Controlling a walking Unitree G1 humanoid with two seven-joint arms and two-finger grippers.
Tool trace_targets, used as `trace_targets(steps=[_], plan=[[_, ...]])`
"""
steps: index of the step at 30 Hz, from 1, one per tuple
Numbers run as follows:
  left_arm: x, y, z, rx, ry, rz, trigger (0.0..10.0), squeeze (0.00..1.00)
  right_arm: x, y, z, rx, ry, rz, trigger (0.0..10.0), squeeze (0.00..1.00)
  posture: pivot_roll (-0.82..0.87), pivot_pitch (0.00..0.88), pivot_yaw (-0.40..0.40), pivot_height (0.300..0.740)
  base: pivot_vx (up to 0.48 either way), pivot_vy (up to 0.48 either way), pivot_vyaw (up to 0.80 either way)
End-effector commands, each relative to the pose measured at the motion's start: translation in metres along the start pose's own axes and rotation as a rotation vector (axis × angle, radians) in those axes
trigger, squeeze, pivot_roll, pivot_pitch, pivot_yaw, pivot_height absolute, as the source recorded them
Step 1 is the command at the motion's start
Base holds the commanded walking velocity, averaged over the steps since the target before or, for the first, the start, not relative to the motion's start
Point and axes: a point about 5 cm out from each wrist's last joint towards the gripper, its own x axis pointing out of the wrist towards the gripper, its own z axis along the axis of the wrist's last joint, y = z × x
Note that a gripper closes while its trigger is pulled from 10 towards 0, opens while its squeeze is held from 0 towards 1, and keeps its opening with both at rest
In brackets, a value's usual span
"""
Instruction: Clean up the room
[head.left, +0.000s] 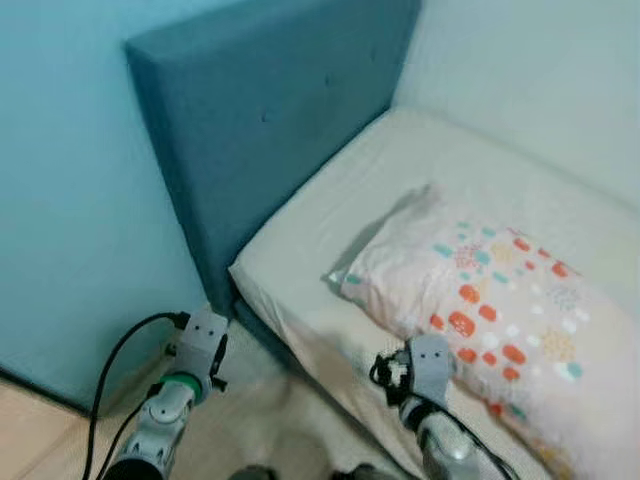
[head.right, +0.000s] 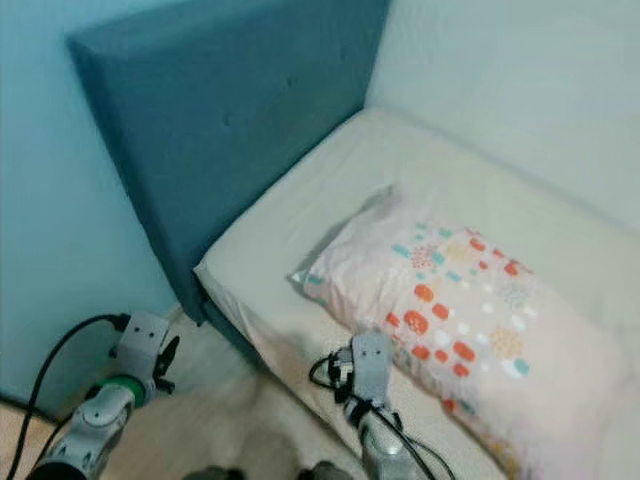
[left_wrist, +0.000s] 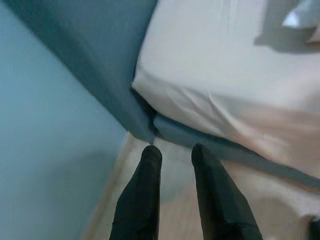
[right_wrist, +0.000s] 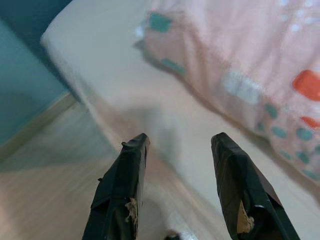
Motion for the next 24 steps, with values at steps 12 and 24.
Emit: trace_targets(steps=[12, 24], plan=[[-0.003, -0.018, -0.004, -0.014, 0.007, -0.104, 10.0, 0.0, -0.006, -0.008, -0.01, 0.018, 0.045, -0.039, 10.0, 0.0, 0.04, 0.093, 0.029, 0.739, 0.0, 0.0, -0.16], [-0.001, -0.021, 0.0, -0.018, 0.005, -0.108, 10.0, 0.0, -0.005, -0.009, -0.009, 0.017, 0.046, -0.043, 10.0, 0.0, 0.04, 0.093, 0.031, 0.739, 0.0, 0.0, -0.72]])
